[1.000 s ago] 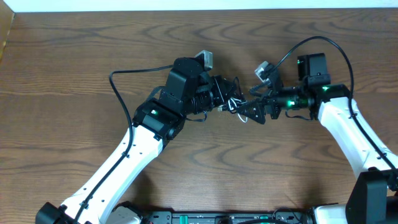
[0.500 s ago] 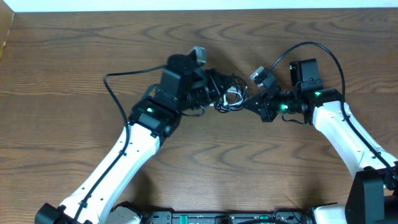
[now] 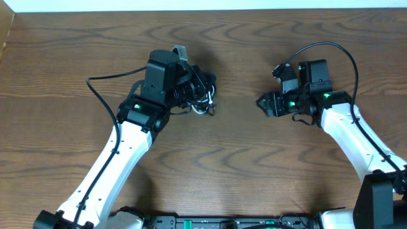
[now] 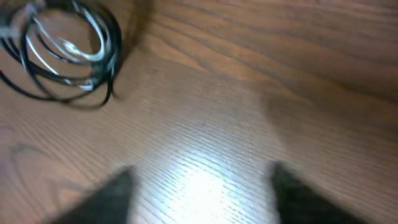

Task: Untangle cables
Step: 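Lift the bundle with left gripper and bring right gripper to it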

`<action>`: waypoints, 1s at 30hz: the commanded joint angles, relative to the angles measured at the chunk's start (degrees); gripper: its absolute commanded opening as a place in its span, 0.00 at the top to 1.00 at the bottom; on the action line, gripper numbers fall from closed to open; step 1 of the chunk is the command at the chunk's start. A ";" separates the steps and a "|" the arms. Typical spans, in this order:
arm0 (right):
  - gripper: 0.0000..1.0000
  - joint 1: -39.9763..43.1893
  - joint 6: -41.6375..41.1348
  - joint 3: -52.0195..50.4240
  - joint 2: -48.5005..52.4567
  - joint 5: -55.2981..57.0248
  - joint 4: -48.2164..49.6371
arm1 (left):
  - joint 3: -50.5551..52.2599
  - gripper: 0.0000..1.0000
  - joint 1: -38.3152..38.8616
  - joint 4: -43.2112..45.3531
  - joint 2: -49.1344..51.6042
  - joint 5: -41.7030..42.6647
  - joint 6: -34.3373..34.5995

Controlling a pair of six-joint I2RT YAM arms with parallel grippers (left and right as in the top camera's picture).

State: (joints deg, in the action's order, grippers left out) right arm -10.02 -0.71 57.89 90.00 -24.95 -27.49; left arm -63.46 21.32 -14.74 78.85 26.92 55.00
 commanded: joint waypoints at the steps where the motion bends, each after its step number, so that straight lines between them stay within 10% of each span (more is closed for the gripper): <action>1: 0.01 -1.25 -2.23 -0.37 0.39 -4.02 1.40 | -1.18 0.93 -0.09 0.72 -1.05 4.70 -1.60; 11: 0.01 -2.21 -2.21 -0.37 1.14 -6.25 4.46 | -1.18 0.92 -0.09 7.63 -1.07 21.53 -0.66; 30: 0.01 -5.05 -2.01 -0.37 14.19 -14.75 19.74 | -1.18 0.92 -0.09 7.78 -5.62 26.62 -0.68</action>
State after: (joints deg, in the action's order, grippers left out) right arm -14.81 -2.63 57.82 102.76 -33.93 -9.50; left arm -63.46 21.32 -7.46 76.12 51.37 54.65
